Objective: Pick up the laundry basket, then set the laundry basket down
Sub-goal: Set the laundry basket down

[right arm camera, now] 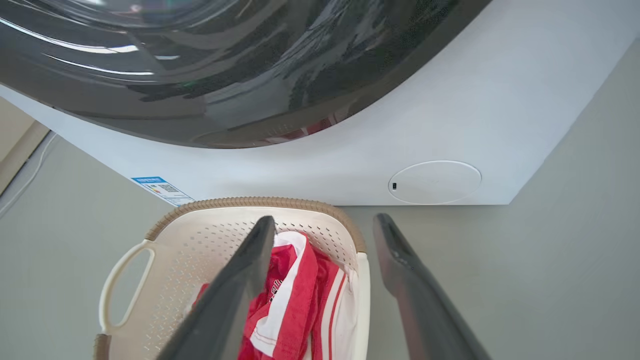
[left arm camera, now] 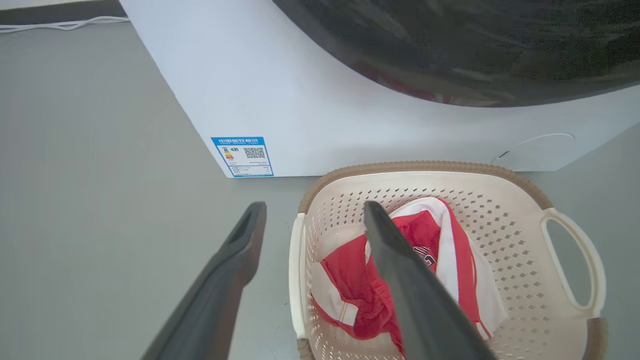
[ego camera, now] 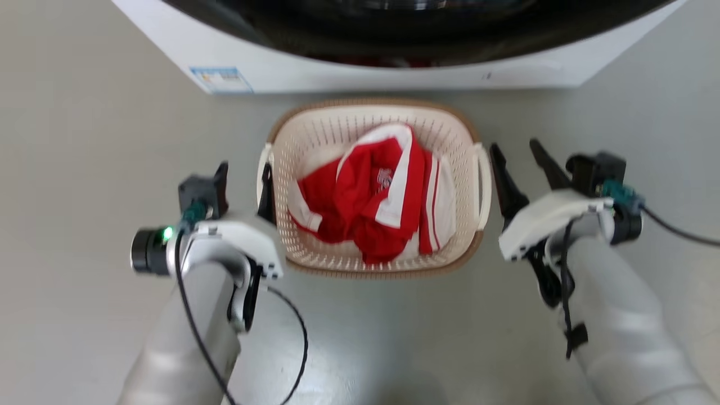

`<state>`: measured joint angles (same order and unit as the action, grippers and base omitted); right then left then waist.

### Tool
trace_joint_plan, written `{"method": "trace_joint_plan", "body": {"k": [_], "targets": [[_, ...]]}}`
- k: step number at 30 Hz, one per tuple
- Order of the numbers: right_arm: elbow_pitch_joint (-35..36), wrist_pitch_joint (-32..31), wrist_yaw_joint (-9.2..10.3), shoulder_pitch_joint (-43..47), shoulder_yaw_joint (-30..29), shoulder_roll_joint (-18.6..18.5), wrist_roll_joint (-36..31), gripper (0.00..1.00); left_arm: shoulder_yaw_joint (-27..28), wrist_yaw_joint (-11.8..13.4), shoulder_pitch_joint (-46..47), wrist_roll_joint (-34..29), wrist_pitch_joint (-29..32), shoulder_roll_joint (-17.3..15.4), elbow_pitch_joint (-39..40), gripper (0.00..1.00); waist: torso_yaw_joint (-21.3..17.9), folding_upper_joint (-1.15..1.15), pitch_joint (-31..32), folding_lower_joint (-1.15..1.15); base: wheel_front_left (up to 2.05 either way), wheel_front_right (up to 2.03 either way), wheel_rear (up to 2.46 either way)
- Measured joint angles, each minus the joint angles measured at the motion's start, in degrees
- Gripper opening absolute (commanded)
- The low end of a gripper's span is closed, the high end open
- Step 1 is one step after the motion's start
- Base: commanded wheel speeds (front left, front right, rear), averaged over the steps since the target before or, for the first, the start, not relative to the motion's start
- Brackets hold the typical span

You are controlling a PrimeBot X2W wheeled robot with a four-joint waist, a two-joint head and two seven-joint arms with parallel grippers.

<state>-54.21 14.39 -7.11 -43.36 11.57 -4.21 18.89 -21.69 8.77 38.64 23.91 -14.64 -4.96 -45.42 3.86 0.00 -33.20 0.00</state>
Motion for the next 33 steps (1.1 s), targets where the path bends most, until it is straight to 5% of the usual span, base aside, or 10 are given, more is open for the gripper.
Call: {"method": "trace_joint_plan", "body": {"k": [13, 33], "targets": [[16.6, 0.0, 0.00, 20.0, 0.7, 0.7, 2.6, 1.00, 10.1, 0.0, -24.1, -8.7, 0.0, 0.1, 19.0, 1.00, -1.6, 0.00, 16.8, 0.00, 0.00, 0.00, 0.00], [35.8, 0.0, 0.00, 42.3, -3.6, 1.3, 3.2, 1.00, 13.6, -0.6, -47.3, -13.8, 0.0, 1.0, 37.5, 1.00, -3.9, 0.00, 32.0, 0.00, 0.00, 0.00, 0.00]]}}
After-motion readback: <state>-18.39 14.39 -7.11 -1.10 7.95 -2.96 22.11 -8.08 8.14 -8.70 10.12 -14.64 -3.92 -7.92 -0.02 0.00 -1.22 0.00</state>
